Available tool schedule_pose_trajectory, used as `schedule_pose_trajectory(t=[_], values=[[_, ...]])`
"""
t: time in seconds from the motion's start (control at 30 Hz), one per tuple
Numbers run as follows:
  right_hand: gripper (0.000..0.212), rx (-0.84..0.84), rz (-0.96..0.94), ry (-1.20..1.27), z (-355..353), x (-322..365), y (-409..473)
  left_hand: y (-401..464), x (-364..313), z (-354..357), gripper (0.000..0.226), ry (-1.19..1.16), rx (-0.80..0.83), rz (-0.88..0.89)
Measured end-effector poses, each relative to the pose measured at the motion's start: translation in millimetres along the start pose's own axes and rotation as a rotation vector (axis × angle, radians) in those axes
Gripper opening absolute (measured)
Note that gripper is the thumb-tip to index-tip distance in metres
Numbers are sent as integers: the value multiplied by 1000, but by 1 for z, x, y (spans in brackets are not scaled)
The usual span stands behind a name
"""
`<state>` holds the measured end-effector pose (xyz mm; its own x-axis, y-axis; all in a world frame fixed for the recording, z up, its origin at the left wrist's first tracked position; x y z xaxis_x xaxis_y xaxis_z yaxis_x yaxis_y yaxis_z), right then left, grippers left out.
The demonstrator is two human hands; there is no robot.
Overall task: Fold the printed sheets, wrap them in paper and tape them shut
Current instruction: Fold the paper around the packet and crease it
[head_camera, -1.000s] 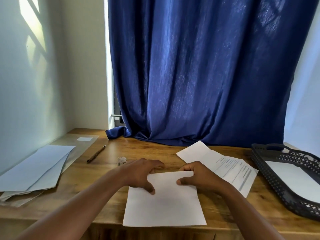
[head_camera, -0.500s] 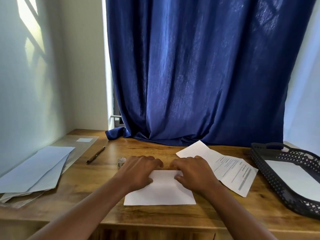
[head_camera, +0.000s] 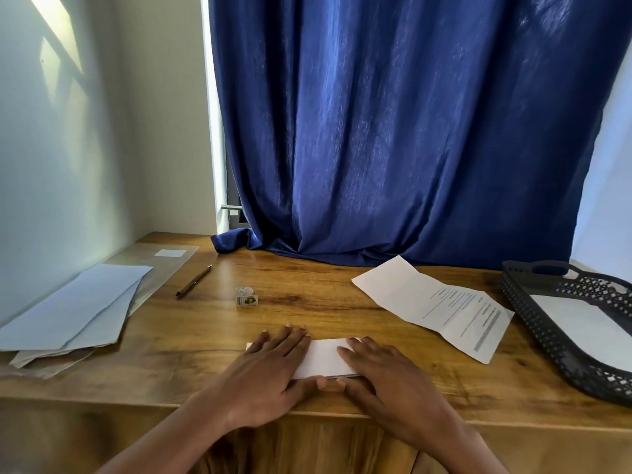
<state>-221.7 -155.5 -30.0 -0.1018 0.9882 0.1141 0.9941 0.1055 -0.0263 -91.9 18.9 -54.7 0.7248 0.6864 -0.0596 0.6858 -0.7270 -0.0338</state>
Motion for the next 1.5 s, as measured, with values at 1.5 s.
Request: schedule_pose_trajectory(t=[1.5], values=[[72,-4,125,-22,21,-1,18,-7,-36,0,91,-93,59,-103]])
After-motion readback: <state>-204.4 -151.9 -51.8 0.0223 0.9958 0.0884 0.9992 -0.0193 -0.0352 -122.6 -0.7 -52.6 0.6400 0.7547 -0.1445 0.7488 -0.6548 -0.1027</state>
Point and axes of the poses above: each hand's wrist, its own y-axis towards the middle knuckle, its own z-axis out of the palm, x = y × z, the point moved 3 cm from there along y, towards the middle knuckle, and after that the axes turned 11 degrees about -z, right-handed, at the moved point
